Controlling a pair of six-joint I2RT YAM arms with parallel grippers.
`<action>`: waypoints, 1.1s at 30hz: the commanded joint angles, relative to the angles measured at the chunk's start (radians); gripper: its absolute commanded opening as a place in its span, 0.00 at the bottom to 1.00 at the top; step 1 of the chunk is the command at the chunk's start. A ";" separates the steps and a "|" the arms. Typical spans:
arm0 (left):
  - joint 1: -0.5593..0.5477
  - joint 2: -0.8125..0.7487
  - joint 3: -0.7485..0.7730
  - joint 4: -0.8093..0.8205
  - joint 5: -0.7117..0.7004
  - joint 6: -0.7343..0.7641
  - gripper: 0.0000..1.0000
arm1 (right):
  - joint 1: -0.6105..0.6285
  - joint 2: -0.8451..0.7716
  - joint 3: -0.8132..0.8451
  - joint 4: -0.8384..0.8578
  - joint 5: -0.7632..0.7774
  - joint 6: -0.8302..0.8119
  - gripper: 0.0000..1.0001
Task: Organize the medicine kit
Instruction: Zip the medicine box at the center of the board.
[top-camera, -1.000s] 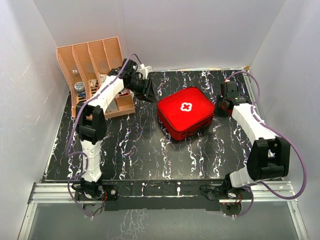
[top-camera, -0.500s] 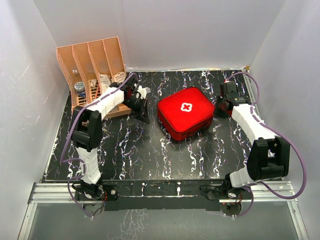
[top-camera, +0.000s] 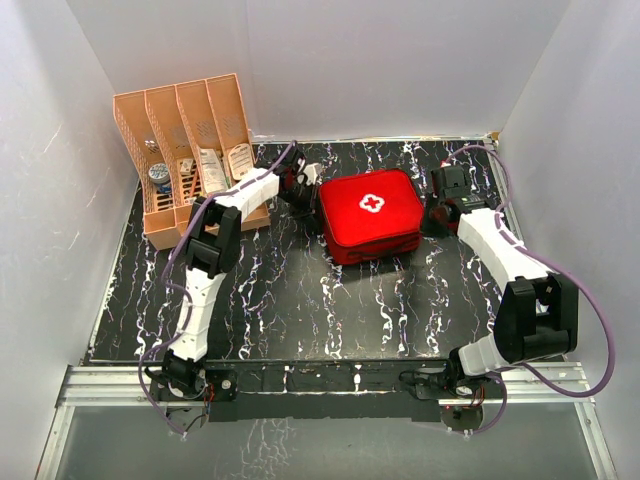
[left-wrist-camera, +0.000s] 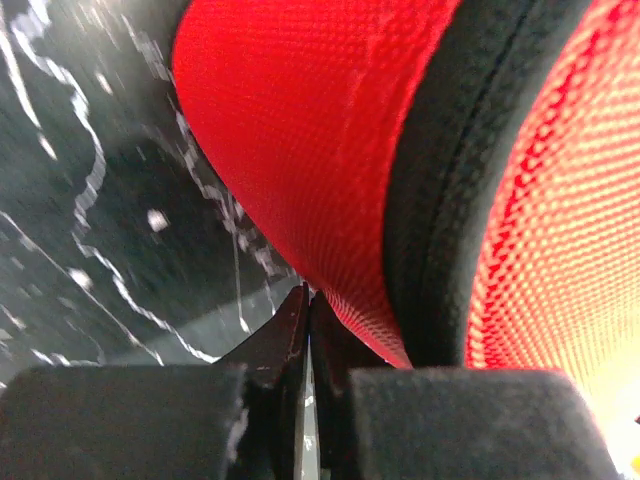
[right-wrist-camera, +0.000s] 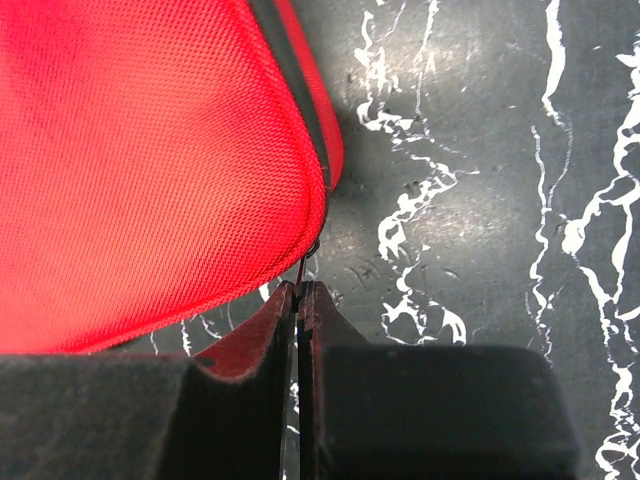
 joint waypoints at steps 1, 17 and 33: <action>-0.005 0.055 0.179 0.007 -0.023 -0.032 0.00 | 0.054 -0.067 0.004 0.049 -0.017 0.051 0.00; -0.004 0.213 0.450 0.060 -0.025 0.010 0.00 | 0.319 -0.055 -0.081 0.057 -0.017 0.222 0.00; -0.023 0.210 0.422 0.075 0.055 0.045 0.00 | 0.512 0.175 0.100 0.099 -0.039 0.222 0.00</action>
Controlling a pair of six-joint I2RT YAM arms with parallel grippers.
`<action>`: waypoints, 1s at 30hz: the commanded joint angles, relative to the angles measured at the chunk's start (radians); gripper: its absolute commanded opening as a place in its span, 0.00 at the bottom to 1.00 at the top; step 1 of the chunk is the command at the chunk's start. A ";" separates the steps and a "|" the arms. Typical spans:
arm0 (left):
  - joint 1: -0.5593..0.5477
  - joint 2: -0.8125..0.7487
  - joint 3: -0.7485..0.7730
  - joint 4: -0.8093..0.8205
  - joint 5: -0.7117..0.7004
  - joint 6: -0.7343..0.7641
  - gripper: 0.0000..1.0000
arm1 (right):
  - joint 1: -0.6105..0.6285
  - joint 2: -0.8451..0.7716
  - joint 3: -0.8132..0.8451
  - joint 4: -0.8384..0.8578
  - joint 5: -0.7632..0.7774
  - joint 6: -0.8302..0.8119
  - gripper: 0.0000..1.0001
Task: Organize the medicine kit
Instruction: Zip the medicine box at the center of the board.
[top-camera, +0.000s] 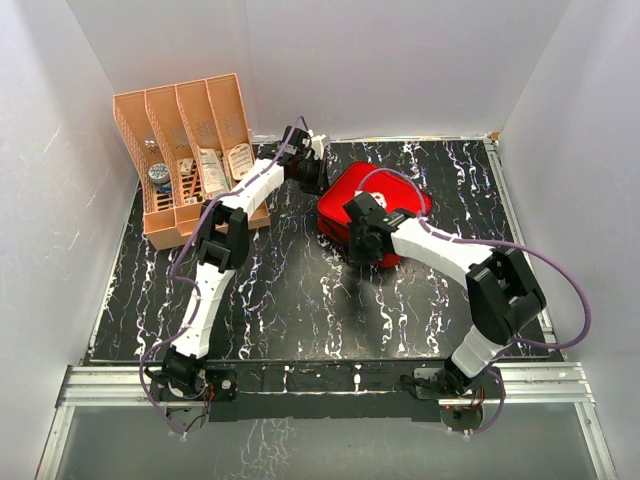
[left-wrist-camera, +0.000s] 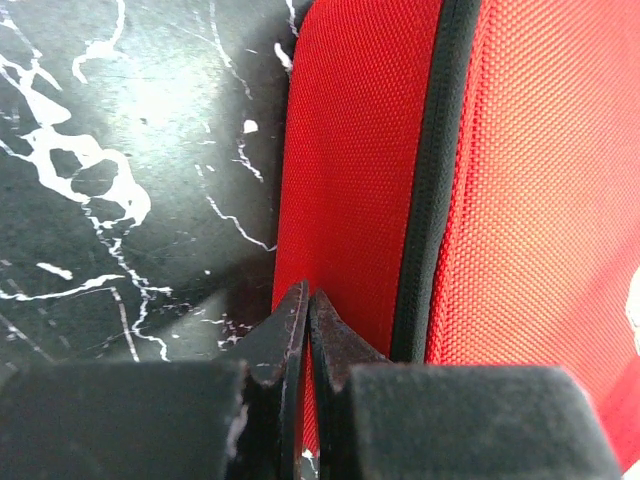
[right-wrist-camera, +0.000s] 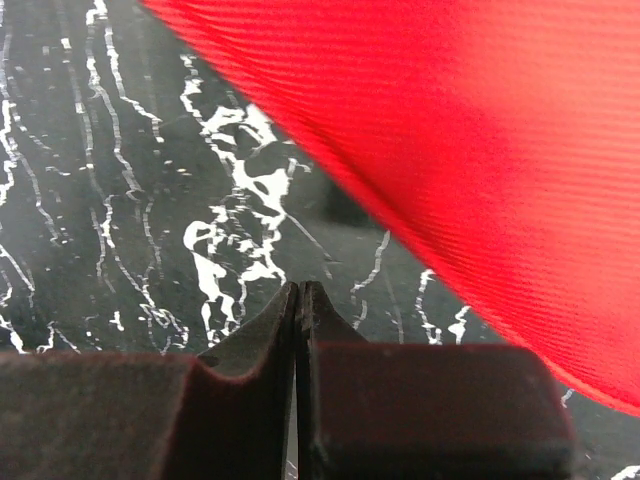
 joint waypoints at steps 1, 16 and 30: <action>-0.038 -0.008 0.004 -0.015 0.094 0.003 0.00 | 0.027 0.008 0.077 0.074 -0.014 0.010 0.00; 0.079 -0.325 -0.258 0.076 -0.070 0.052 0.41 | 0.026 -0.075 0.089 0.067 0.074 0.035 0.00; 0.019 -0.697 -0.803 0.120 0.106 -0.313 0.50 | -0.065 -0.140 0.233 -0.104 0.348 0.101 0.61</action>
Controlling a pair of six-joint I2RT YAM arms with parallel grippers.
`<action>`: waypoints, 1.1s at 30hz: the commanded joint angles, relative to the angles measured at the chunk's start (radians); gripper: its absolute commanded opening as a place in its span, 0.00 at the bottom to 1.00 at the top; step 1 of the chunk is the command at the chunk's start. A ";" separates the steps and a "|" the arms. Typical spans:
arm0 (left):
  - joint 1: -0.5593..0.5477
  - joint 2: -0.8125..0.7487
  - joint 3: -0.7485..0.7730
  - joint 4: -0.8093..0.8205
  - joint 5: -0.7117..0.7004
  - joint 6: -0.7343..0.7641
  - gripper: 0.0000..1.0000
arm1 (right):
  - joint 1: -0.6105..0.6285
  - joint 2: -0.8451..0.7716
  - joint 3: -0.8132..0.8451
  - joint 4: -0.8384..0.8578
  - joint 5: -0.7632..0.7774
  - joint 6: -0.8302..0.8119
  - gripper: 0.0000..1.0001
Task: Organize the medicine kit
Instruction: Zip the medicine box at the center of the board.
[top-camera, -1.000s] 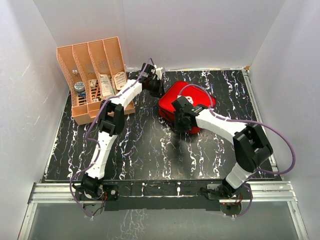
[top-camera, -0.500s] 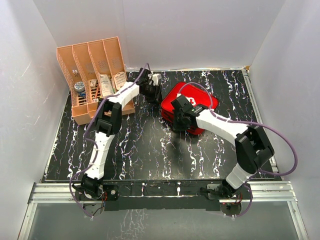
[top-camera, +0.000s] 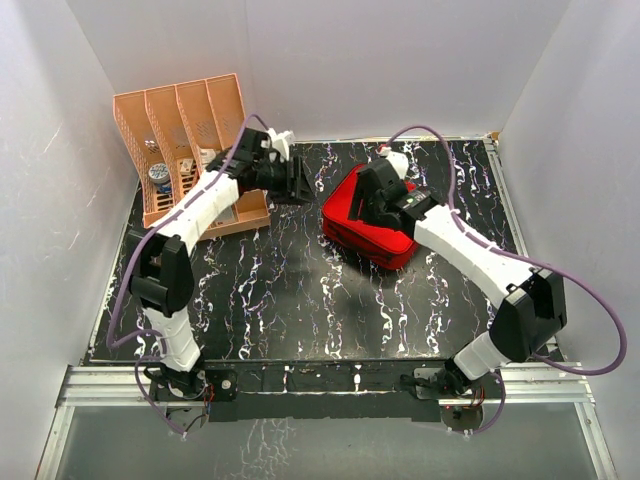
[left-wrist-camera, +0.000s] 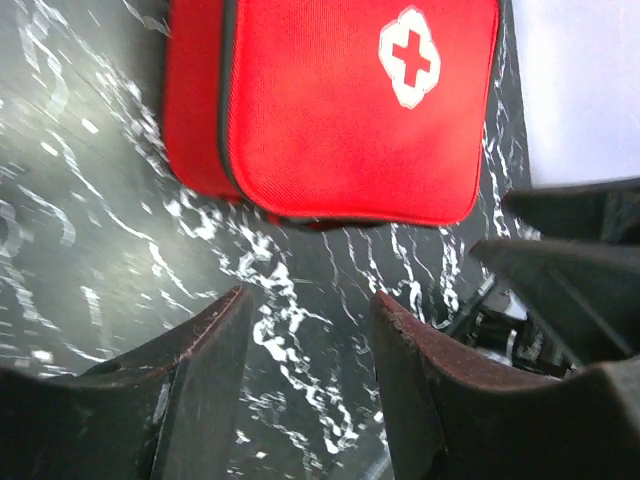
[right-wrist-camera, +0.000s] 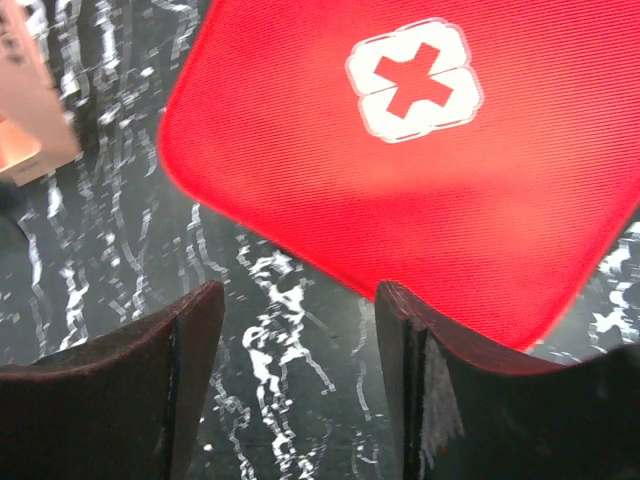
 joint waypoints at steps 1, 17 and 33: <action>-0.058 0.020 -0.103 0.040 0.024 -0.251 0.50 | -0.077 -0.046 0.003 -0.053 0.093 0.033 0.63; -0.218 0.099 -0.109 0.234 -0.316 -0.802 0.60 | -0.343 -0.117 -0.100 0.056 0.167 -0.084 0.83; -0.250 0.015 -0.234 0.285 -0.324 -0.811 0.60 | -0.504 0.307 0.081 0.469 0.174 -0.169 0.90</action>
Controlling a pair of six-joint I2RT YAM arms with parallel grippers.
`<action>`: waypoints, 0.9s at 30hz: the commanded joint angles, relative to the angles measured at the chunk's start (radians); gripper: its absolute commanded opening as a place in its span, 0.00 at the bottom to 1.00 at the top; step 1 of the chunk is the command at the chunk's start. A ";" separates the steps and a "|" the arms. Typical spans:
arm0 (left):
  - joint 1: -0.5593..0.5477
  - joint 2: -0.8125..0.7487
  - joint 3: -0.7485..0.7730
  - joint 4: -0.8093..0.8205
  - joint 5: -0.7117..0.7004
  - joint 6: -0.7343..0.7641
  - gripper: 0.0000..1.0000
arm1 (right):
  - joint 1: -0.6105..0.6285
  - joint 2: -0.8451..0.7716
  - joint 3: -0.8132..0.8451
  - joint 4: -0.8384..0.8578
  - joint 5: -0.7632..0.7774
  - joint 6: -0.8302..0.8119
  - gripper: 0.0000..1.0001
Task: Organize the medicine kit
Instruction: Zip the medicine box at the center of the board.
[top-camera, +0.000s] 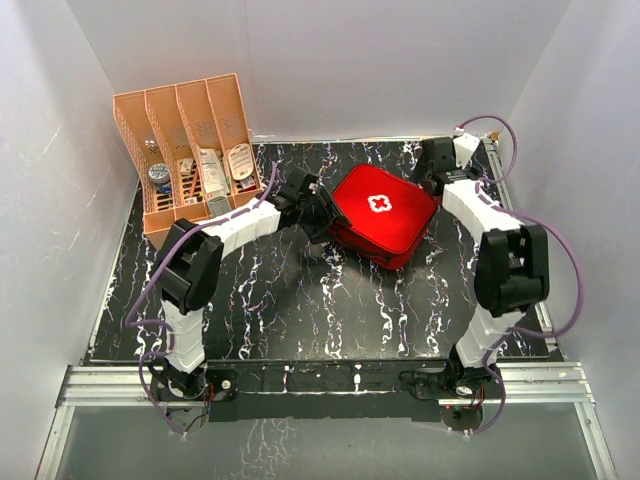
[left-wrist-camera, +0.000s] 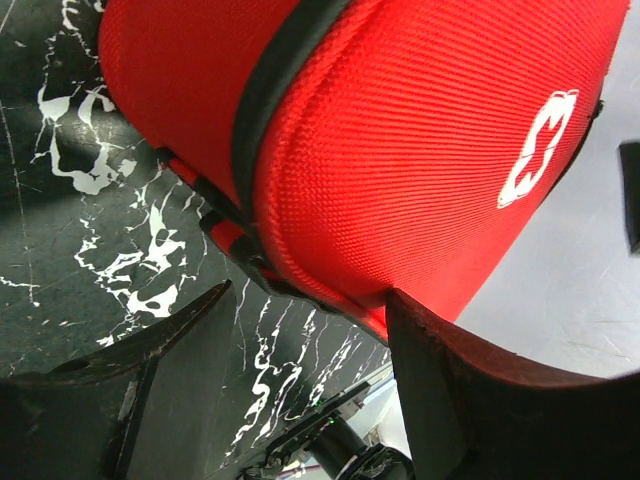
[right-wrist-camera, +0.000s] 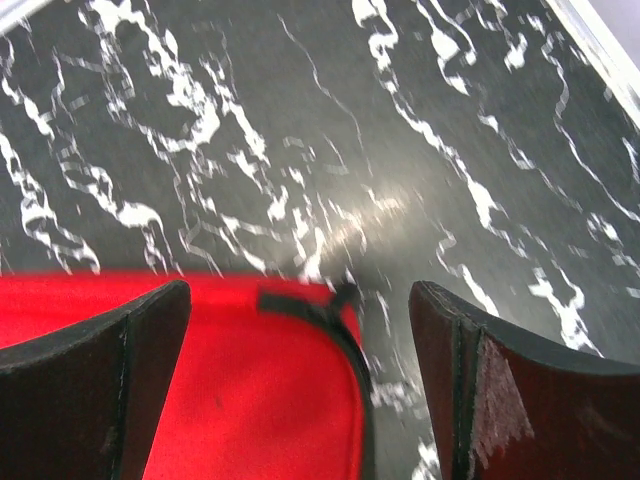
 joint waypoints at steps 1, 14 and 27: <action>-0.005 -0.082 -0.025 0.030 -0.010 -0.006 0.60 | -0.035 0.130 0.143 0.163 -0.036 -0.050 0.90; 0.011 -0.106 -0.010 0.020 -0.029 0.062 0.60 | -0.072 0.280 0.242 0.092 -0.410 -0.153 0.56; 0.056 -0.075 0.035 0.014 -0.052 0.131 0.60 | -0.065 0.053 -0.054 0.001 -0.537 -0.115 0.32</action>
